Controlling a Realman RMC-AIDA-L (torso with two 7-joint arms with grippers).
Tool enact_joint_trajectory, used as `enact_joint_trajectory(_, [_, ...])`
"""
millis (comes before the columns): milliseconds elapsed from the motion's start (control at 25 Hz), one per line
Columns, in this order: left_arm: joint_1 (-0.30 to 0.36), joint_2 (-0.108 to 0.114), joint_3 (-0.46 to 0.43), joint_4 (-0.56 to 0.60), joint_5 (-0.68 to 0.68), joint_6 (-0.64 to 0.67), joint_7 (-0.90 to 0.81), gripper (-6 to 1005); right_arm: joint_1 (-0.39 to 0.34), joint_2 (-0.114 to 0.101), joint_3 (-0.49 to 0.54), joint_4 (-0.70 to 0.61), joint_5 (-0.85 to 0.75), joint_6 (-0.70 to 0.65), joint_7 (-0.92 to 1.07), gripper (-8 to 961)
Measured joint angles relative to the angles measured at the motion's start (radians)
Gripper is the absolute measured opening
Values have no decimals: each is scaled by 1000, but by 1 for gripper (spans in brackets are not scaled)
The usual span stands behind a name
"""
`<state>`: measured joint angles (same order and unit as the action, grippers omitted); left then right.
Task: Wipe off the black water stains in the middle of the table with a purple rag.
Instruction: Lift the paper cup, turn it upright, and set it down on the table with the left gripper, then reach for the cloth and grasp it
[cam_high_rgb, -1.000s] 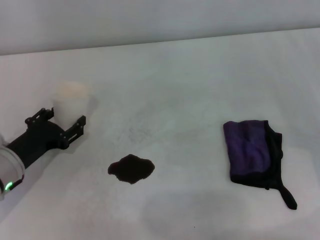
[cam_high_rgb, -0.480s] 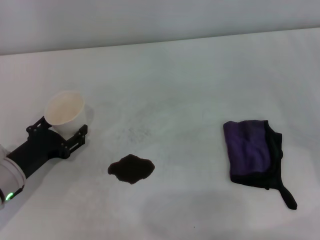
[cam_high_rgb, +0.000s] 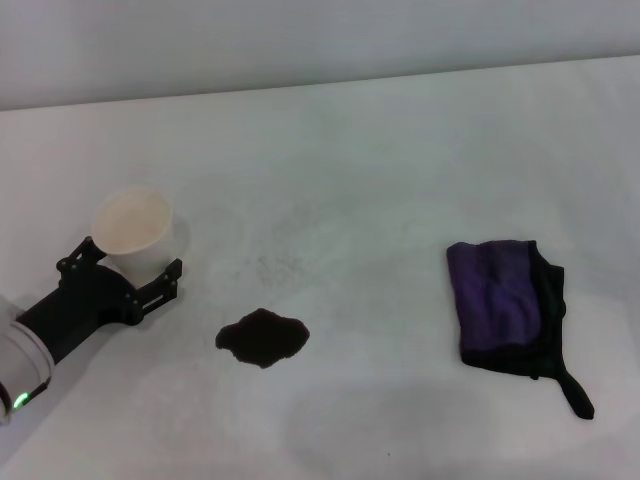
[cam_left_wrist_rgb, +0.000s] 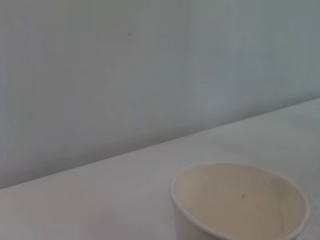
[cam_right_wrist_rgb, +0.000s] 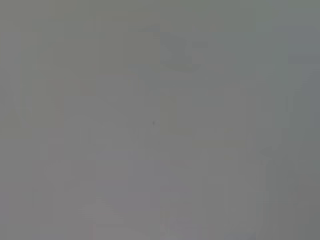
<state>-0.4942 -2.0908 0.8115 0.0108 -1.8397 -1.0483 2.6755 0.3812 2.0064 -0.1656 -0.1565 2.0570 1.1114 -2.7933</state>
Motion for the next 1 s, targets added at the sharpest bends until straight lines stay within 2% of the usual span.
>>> enact_joint_trajectory(200, [15, 0, 0, -2, 0, -48, 0, 892, -1, 0, 0, 0, 0, -11, 0, 601])
enact_joint_trajectory(360, [51, 0, -4, -3, -3, -94, 0, 892, 1, 0, 0, 0, 0, -12, 0, 601])
enact_joint_trajectory(640, [155, 2, -8, 0, -19, -160, 30, 892, 7, 0, -4, -1, -1, -12, 0, 601])
enact_joint_trajectory(760, [213, 7, -8, 9, -92, -235, 48, 892, 5, 1, -31, -2, -1, -11, 8, 601])
enact_joint_trajectory(880, [233, 10, -8, 18, -153, -267, 49, 892, 4, 1, -54, -1, -2, -9, 71, 601])
enact_joint_trajectory(1000, [248, 11, -8, 39, -229, -290, 46, 893, -9, -1, -127, -46, -8, -16, 267, 601])
